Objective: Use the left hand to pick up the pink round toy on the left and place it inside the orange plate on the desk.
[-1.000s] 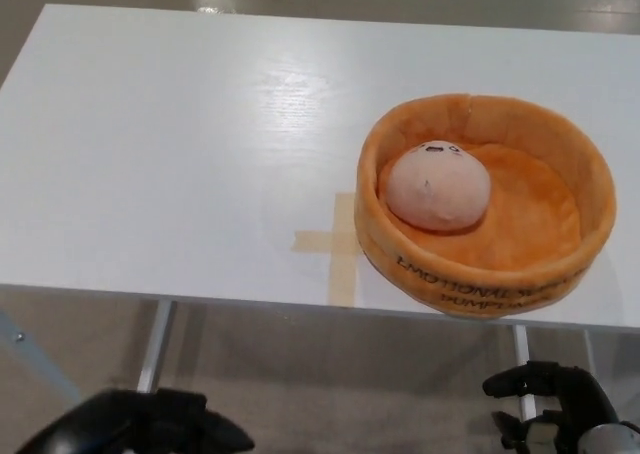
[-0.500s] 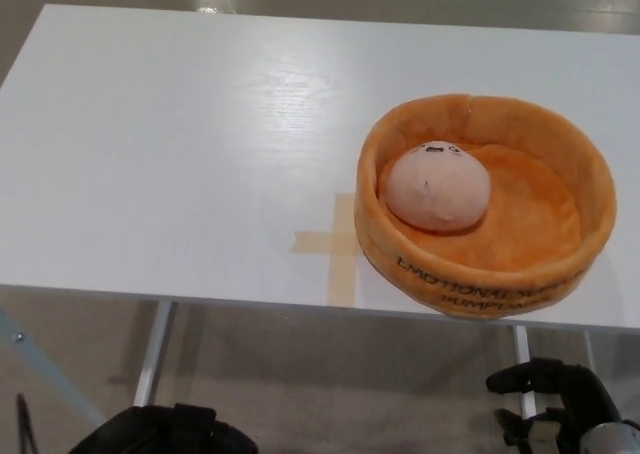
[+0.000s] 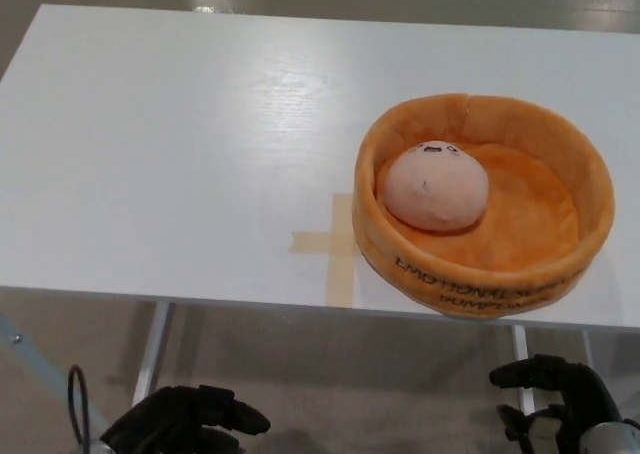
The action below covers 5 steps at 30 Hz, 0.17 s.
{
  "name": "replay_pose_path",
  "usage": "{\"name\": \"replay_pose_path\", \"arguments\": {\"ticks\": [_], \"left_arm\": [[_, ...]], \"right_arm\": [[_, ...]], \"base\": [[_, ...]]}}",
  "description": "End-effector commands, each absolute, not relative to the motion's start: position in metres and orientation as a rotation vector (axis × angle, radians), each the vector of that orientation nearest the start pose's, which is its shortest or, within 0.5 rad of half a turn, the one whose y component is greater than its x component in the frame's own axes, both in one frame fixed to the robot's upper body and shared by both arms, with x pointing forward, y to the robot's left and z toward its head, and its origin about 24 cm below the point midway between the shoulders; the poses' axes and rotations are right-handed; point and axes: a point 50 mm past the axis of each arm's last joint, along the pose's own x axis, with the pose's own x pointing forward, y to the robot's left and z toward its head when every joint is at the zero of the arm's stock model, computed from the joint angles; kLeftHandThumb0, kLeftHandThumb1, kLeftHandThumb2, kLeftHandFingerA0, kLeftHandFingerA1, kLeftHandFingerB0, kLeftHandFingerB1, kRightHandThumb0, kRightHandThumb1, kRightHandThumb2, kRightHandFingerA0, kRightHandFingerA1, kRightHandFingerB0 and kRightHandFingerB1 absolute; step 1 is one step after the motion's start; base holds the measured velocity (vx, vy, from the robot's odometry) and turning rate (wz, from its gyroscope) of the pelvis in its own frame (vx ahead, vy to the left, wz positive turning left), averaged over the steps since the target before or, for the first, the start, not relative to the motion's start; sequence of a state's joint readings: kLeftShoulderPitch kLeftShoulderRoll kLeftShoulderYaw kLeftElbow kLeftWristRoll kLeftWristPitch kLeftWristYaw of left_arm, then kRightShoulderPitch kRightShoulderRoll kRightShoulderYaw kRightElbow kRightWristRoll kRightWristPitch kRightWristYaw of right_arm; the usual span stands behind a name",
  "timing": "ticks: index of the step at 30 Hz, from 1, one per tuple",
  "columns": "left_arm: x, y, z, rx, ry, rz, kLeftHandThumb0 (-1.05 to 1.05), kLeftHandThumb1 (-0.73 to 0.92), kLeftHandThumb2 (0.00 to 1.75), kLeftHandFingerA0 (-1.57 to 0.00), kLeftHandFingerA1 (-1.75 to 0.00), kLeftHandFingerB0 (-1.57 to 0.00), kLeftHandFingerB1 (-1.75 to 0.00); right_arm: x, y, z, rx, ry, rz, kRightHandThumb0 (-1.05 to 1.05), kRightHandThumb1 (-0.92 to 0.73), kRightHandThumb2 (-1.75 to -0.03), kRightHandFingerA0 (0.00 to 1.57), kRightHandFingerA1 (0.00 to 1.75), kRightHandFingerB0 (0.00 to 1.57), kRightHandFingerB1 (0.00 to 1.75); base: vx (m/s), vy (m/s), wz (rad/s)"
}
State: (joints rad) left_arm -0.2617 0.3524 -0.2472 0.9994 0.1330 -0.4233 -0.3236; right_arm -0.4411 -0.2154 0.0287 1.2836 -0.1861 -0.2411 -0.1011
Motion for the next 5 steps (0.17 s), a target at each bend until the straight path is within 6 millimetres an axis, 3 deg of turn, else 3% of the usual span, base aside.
{"name": "replay_pose_path", "arguments": {"ticks": [1, 2, 3, 4, 5], "left_arm": [[0.237, 0.2017, -0.09, 0.732, 0.471, -0.291, -0.15, 0.68, 0.61, -0.53, -0.45, -0.65, -0.42], [0.2362, 0.2041, -0.0897, 0.728, 0.464, -0.265, -0.14, 0.68, 0.6, -0.57, -0.51, -0.66, -0.43], [0.2361, 0.2045, -0.0897, 0.729, 0.462, -0.259, -0.14, 0.68, 0.6, -0.57, -0.51, -0.66, -0.43], [0.2348, 0.2065, -0.09, 0.703, 0.464, -0.237, -0.09, 0.66, 0.59, -0.6, -0.72, -0.67, -0.45], [0.2348, 0.2065, -0.09, 0.703, 0.464, -0.237, -0.09, 0.66, 0.59, -0.6, -0.72, -0.67, -0.45]], "right_arm": [[0.2576, -0.2071, -0.0857, -0.411, 0.597, -0.044, -0.15, -0.61, -0.6, 0.71, 0.94, 0.63, 0.79], [0.2585, -0.2071, -0.0851, -0.417, 0.598, -0.041, -0.21, -0.45, -0.86, 0.74, 0.89, 0.61, 0.78], [0.2588, -0.2072, -0.085, -0.419, 0.599, -0.041, -0.21, -0.45, -0.86, 0.74, 0.89, 0.61, 0.78], [0.2586, -0.2072, -0.085, -0.42, 0.598, -0.039, -0.19, -0.45, -0.85, 0.74, 0.9, 0.62, 0.79], [0.2586, -0.2072, -0.085, -0.42, 0.598, -0.039, -0.19, -0.45, -0.85, 0.74, 0.9, 0.62, 0.79]], "base": [[0.0, 0.0, 0.0], [0.0, 0.0, 0.0], [0.0, 0.0, 0.0], [0.0, 0.0, 0.0], [0.0, 0.0, 0.0]]}}
